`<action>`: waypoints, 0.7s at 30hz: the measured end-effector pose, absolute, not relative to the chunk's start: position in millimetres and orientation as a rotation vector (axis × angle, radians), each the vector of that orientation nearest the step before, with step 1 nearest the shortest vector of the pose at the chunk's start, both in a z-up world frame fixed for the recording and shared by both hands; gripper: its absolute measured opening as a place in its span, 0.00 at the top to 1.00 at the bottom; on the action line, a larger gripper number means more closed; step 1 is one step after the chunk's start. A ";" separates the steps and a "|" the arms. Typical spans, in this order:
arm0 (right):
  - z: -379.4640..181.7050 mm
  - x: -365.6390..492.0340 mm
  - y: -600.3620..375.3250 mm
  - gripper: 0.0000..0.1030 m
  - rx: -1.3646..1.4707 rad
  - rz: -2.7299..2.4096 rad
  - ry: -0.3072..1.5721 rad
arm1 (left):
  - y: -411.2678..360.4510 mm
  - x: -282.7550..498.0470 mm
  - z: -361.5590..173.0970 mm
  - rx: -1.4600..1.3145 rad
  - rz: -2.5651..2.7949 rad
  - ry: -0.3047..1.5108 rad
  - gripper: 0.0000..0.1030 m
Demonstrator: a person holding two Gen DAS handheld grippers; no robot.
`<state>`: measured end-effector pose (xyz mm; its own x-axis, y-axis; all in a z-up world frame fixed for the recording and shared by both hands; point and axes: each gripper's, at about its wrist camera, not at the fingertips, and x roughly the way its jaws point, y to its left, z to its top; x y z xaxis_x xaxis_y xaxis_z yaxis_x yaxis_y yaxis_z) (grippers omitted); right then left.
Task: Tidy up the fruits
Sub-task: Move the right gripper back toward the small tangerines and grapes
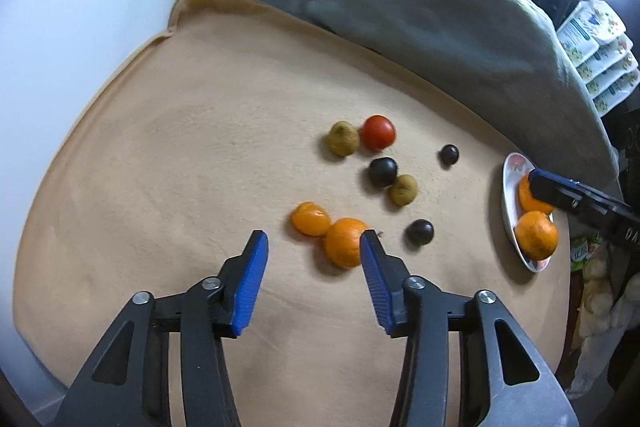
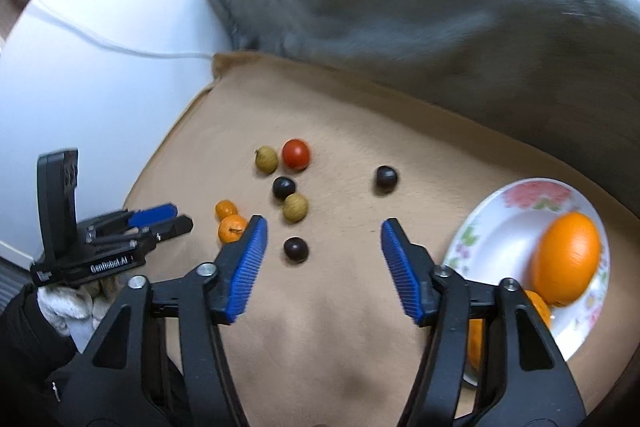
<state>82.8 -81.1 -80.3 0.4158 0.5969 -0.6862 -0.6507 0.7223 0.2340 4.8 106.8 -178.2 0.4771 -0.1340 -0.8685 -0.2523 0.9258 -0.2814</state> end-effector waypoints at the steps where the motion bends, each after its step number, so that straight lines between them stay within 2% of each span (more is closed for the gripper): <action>1: -82.0 83.7 -76.5 0.42 -0.080 0.788 0.836 | 108.9 6.4 -180.2 -0.409 0.073 1.084 0.59; 8: -92.6 91.0 -51.7 0.44 -0.117 0.806 0.873 | 112.9 11.5 -187.9 -0.447 0.052 1.101 0.59; 12: -98.9 95.4 -39.1 0.50 -0.152 0.801 0.887 | 116.7 16.5 -197.9 -0.499 0.048 1.121 0.59; 21: -108.4 104.3 -21.0 0.50 -0.185 0.795 0.904 | 123.6 35.9 -209.0 -0.605 0.058 1.159 0.60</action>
<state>104.3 -21.0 -108.4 0.3605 0.5388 -0.7614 -0.6865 0.7059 0.1744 35.9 123.6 -209.0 0.4174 -0.2607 -0.8705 -0.3464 0.8400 -0.4176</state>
